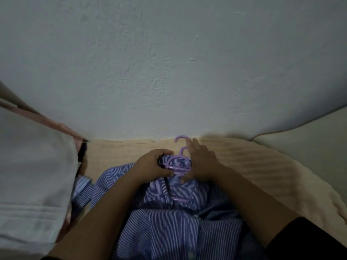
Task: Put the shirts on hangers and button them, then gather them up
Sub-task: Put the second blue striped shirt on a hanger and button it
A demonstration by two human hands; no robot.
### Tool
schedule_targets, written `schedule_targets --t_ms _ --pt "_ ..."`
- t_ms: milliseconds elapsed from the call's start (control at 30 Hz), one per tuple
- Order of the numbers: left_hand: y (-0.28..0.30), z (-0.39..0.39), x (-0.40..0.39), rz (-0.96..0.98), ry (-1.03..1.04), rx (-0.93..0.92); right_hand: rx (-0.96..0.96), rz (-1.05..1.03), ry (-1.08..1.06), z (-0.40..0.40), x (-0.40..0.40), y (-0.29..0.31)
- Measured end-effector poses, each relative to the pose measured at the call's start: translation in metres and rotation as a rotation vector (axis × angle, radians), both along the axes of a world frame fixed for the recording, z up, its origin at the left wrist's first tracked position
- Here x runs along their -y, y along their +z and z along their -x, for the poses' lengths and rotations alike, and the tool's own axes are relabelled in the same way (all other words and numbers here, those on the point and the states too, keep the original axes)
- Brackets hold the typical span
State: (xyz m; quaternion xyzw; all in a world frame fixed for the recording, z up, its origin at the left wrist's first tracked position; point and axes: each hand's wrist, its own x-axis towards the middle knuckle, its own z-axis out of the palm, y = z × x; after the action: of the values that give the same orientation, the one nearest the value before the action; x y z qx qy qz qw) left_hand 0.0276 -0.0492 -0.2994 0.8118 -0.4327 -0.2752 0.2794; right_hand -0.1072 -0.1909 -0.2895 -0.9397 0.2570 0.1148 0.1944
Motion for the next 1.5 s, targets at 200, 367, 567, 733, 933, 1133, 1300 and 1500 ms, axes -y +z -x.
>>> schedule_targets --t_ms 200,367,567,733,933,1133,1300,1500 --pt "0.027 0.012 -0.009 0.147 -0.002 0.119 0.198 -0.045 -0.003 0.009 -0.01 0.027" --pt "0.09 0.029 -0.025 0.359 -0.025 0.328 0.55 0.242 0.052 0.029 -0.027 0.08" --pt "0.201 0.064 -0.053 0.6 -0.039 0.683 0.702 0.374 0.032 0.066 -0.059 0.205" --pt "0.301 0.101 -0.088 0.748 -0.012 0.879 0.794 0.59 0.109 0.109 -0.094 0.311" --pt "0.392 0.146 -0.127 0.882 -0.02 0.963 0.877 0.714 0.121 0.16 -0.137 0.407" --pt "0.429 0.176 -0.145 0.921 -0.109 1.009 0.959 0.769 0.112 0.203 -0.161 0.431" --pt "0.445 0.19 -0.154 0.962 -0.128 1.076 1.132 0.789 0.16 0.224 -0.162 0.429" --pt "0.467 0.178 -0.179 0.999 -0.009 1.044 1.254 0.294 0.038 0.257 -0.161 0.446"
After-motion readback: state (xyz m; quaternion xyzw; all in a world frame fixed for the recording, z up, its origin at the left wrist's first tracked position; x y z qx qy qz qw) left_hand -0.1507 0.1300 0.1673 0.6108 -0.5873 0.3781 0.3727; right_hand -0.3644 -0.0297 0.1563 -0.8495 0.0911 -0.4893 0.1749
